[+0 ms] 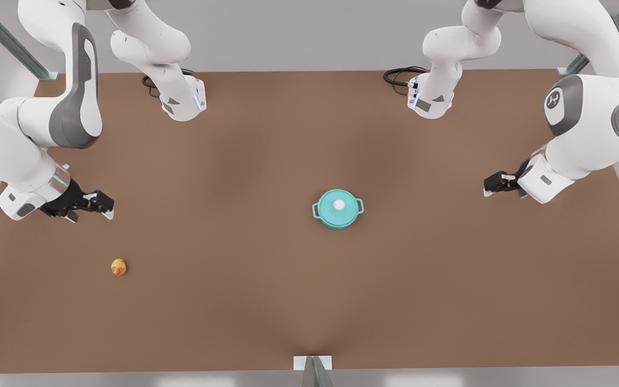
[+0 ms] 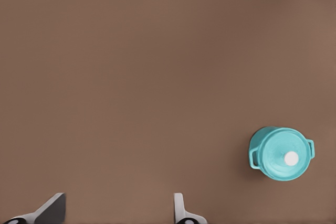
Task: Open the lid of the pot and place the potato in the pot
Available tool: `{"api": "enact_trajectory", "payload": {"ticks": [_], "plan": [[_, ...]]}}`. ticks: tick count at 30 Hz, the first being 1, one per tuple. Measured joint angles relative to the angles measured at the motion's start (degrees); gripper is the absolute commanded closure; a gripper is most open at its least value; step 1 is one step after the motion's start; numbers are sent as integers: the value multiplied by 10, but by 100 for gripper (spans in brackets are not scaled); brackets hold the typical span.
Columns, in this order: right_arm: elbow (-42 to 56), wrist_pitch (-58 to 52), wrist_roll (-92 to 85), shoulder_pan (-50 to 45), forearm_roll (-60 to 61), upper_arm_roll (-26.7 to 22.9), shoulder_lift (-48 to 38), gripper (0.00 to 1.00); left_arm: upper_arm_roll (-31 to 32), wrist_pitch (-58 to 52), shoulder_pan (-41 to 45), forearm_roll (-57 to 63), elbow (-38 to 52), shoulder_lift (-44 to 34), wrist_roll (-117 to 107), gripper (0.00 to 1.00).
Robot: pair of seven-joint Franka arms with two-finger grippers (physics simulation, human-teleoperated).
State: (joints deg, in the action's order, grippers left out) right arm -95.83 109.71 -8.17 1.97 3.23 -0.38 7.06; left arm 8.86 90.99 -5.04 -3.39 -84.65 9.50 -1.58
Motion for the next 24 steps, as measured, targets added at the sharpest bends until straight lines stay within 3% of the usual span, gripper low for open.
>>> {"api": "enact_trajectory", "payload": {"ticks": [4,6,10,13,18,24], "plan": [[0,7,-18,1,-16,0,0,0,3,17,26,0,16,10,2,0],[1,2,-43,1,-24,0,2,0,5,31,110,-2,19,17,-2,0],[3,-2,-101,-1,-48,0,20,0,7,61,355,25,25,78,-76,0],[-3,37,-137,-10,-53,1,78,0,8,104,448,58,23,136,-151,0],[-37,120,-185,-6,-67,-2,113,0,-7,188,481,106,45,232,-262,0],[-12,171,-236,1,-87,-9,170,0,-22,268,406,100,-27,255,-320,0]]}}
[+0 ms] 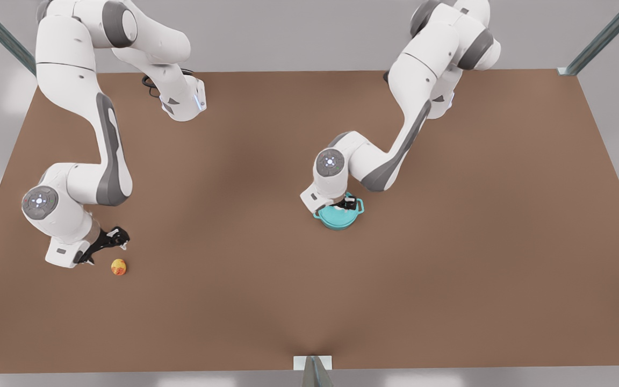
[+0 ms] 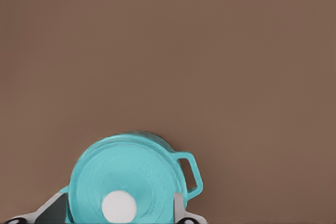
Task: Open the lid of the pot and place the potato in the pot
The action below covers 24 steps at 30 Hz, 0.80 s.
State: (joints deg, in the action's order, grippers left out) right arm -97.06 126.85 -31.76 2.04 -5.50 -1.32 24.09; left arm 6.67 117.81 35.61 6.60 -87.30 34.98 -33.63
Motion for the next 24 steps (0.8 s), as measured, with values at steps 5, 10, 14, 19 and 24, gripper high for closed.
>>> {"api": "enact_trajectory", "payload": {"ticks": [5,10,14,19,24], "plan": [[3,27,-31,0,-3,-3,51,0,0,40,-4,-7,-38,-10,-30,0],[7,38,-54,17,0,-6,80,0,-2,60,-8,-7,-62,-8,-52,0],[9,41,-68,29,12,-7,107,0,-2,75,-13,-6,-77,-11,-66,0],[11,42,-81,38,19,-7,141,0,-2,90,-15,-6,-123,-37,-74,0],[36,43,-95,49,17,-6,153,0,-2,115,-11,-6,-147,-36,-82,0]]}}
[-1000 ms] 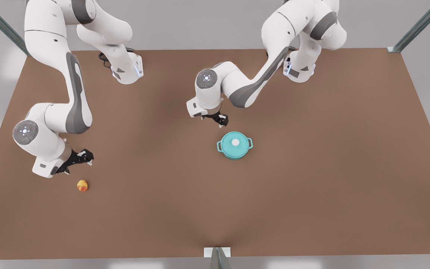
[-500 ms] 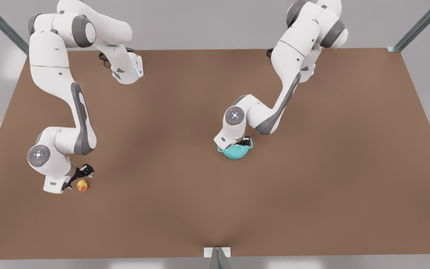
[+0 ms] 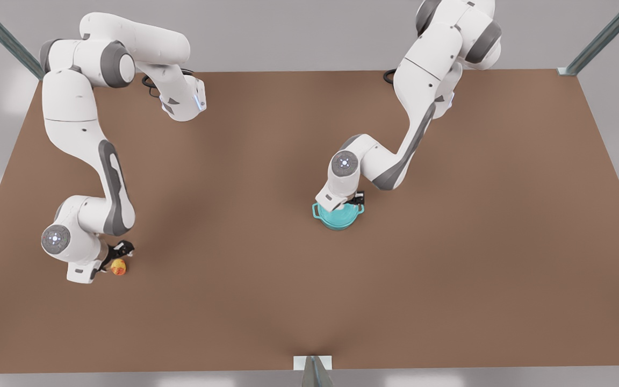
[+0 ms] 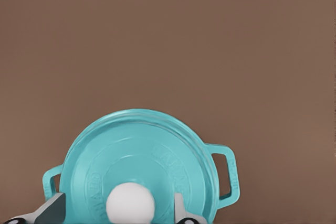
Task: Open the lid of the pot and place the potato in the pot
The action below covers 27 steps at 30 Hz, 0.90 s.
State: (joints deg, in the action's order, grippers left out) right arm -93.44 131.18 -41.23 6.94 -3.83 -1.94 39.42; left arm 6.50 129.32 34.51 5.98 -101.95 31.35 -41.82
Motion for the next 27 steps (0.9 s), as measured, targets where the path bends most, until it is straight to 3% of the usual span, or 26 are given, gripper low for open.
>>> {"api": "enact_trajectory", "payload": {"ticks": [6,7,8,10,12,16,19,25,27], "plan": [[2,1,-16,10,2,0,23,0,0,23,0,0,-3,10,-7,0],[2,1,-18,10,2,0,28,0,0,25,0,0,-4,10,-8,7],[2,1,-20,10,1,0,31,0,0,27,0,0,-5,10,-9,26],[15,2,-24,10,0,0,37,0,0,29,0,1,-5,9,-11,49],[20,3,-28,10,-1,-4,39,0,0,28,0,3,-5,8,-15,66],[22,4,-36,10,-8,-7,49,0,0,19,0,6,0,1,-22,66],[23,5,-40,10,-10,-8,61,0,-3,-13,-32,7,52,-3,-13,66],[35,6,-47,10,-12,-8,74,0,-4,-25,-262,8,89,42,102,66],[39,6,-49,10,-11,-8,73,15,-4,-2,-284,9,90,67,149,66]]}}
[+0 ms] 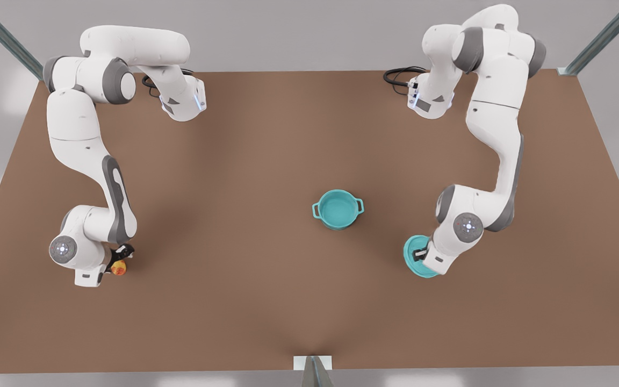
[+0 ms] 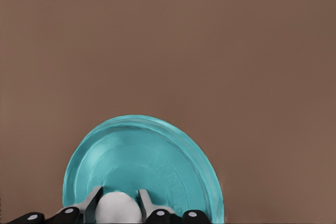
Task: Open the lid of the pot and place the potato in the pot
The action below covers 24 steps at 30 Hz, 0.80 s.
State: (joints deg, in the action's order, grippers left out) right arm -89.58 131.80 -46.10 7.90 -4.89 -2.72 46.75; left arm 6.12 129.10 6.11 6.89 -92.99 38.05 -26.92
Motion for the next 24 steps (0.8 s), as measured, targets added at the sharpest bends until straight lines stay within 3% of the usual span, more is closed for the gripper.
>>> {"api": "enact_trajectory", "payload": {"ticks": [2,3,4,8,10,12,14,15,24], "plan": [[1,-2,-1,-2,1,0,-4,27,0,24,-5,1,0,16,41,66],[1,-2,-1,-2,2,1,-6,31,0,34,-6,2,1,20,60,54],[2,-3,-1,-3,2,1,-6,33,0,43,-6,0,3,22,80,0],[2,-6,-2,-3,1,1,-7,34,-4,32,-10,-5,40,5,160,0],[2,-7,-3,-3,0,1,-7,41,-10,-8,-13,-10,67,-32,191,0],[2,-8,-5,-3,0,1,-7,45,-21,-110,-44,-43,143,-101,208,0],[2,-8,-6,-3,0,1,-7,48,-25,-177,-91,-69,58,-236,220,0],[2,-9,-7,-3,0,1,-8,48,-23,-201,-97,-77,52,-263,225,0],[18,-63,-13,-20,2,7,-42,51,-19,-306,-63,-126,69,-249,261,0]]}}
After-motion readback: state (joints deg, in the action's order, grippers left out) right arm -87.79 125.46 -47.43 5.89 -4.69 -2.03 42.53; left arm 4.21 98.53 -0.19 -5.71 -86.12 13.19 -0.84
